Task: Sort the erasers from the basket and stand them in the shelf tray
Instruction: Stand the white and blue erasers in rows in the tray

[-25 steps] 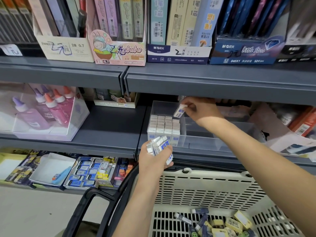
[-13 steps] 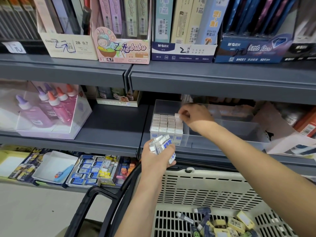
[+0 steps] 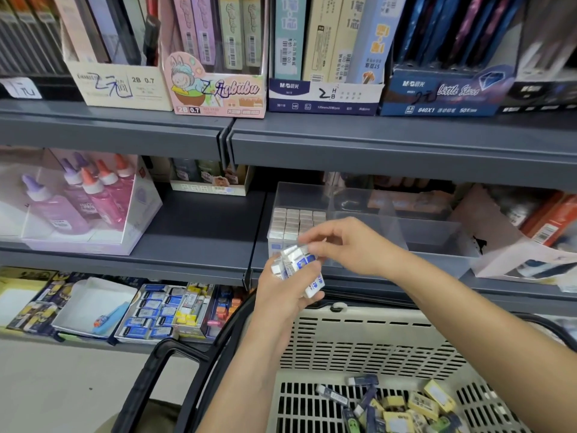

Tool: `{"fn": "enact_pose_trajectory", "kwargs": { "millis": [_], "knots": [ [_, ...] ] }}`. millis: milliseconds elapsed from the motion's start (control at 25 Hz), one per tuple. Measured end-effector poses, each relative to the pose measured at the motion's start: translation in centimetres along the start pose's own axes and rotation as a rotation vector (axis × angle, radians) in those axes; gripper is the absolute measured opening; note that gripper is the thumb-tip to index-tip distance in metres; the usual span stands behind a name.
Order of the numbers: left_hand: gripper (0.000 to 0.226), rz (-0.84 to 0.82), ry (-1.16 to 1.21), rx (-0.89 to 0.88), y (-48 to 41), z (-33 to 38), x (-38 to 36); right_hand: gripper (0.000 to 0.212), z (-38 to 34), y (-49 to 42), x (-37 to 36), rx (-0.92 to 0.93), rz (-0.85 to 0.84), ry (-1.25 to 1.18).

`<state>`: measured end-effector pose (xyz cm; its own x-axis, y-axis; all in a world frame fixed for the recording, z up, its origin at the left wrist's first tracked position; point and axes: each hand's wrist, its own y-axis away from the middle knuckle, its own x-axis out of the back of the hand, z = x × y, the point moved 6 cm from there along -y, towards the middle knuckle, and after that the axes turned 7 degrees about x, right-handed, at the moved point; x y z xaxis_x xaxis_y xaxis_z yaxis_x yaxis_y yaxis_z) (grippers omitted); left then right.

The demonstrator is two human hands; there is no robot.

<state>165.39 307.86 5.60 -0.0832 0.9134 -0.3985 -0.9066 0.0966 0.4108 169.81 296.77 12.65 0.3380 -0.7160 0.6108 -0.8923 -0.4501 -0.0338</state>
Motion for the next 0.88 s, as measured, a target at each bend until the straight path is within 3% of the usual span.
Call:
{"fn": "enact_pose_trajectory", "kwargs": {
  "millis": [280, 400, 480, 560, 720, 880],
  "knots": [
    [0.027, -0.067, 0.116, 0.084, 0.3, -0.2, -0.1, 0.005, 0.8, 1.5, 2.2, -0.092, 0.127, -0.223],
    [0.034, -0.029, 0.021, 0.070, 0.3, -0.6, -0.2, 0.003, 2.0, 1.3, 3.9, -0.177, 0.307, -0.243],
    [0.034, 0.013, -0.005, 0.057, 0.1, -0.7, 0.0, 0.014, 2.5, 0.8, 6.1, -0.218, 0.490, -0.150],
    [0.031, 0.031, 0.007, 0.047, 0.0, -0.5, 0.3, 0.015, 2.5, 0.4, 7.3, -0.225, 0.569, 0.039],
    [0.031, 0.034, 0.012, 0.034, -0.1, -0.4, 0.4, 0.018, 1.4, -0.5, 5.8, -0.135, 0.430, 0.484],
    [0.033, 0.038, 0.014, 0.028, -0.2, -0.5, 0.5, 0.006, 1.0, -0.3, 5.8, -0.165, 0.427, 0.563]
  ]
}}
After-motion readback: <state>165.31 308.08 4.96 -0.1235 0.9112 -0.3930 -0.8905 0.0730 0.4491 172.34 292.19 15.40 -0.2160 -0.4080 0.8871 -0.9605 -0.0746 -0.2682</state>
